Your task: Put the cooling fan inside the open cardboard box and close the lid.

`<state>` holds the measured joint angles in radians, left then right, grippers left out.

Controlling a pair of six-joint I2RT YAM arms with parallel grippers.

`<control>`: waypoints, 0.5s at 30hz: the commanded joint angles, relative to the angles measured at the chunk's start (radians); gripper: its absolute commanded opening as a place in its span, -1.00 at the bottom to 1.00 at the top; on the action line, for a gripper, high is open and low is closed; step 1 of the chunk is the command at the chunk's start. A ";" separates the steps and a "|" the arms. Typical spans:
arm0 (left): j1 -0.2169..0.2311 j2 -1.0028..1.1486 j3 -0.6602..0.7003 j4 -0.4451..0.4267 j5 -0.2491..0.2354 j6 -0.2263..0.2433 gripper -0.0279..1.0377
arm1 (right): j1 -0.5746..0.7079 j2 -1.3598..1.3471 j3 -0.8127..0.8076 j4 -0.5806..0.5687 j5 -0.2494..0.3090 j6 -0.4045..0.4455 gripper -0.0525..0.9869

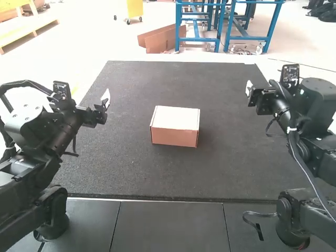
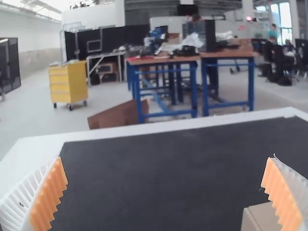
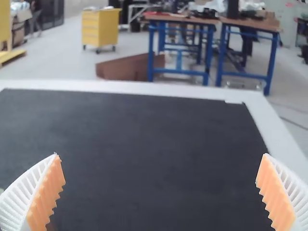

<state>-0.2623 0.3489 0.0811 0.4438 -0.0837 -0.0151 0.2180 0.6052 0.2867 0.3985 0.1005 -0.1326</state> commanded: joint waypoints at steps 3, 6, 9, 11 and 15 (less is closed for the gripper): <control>0.008 -0.080 -0.050 0.019 -0.011 0.001 0.85 | -0.029 -0.013 -0.043 0.043 -0.047 -0.018 0.86; 0.008 -0.156 -0.084 -0.010 -0.011 0.006 0.85 | -0.032 -0.013 -0.073 0.059 -0.062 -0.016 0.86; 0.008 -0.255 -0.083 -0.131 -0.013 -0.011 0.85 | -0.039 -0.013 -0.109 0.091 -0.061 -0.015 0.86; 0.008 -0.338 -0.083 -0.205 -0.013 -0.011 0.85 | -0.043 -0.013 -0.121 0.100 -0.061 -0.005 0.86; 0.014 -0.349 -0.081 -0.234 -0.021 -0.011 0.85 | -0.055 -0.018 -0.162 0.114 -0.065 0.019 0.86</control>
<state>-0.2615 0.0101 0.0055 0.2134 -0.0872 -0.0196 0.1860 0.6048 0.1410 0.4927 0.0490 -0.1341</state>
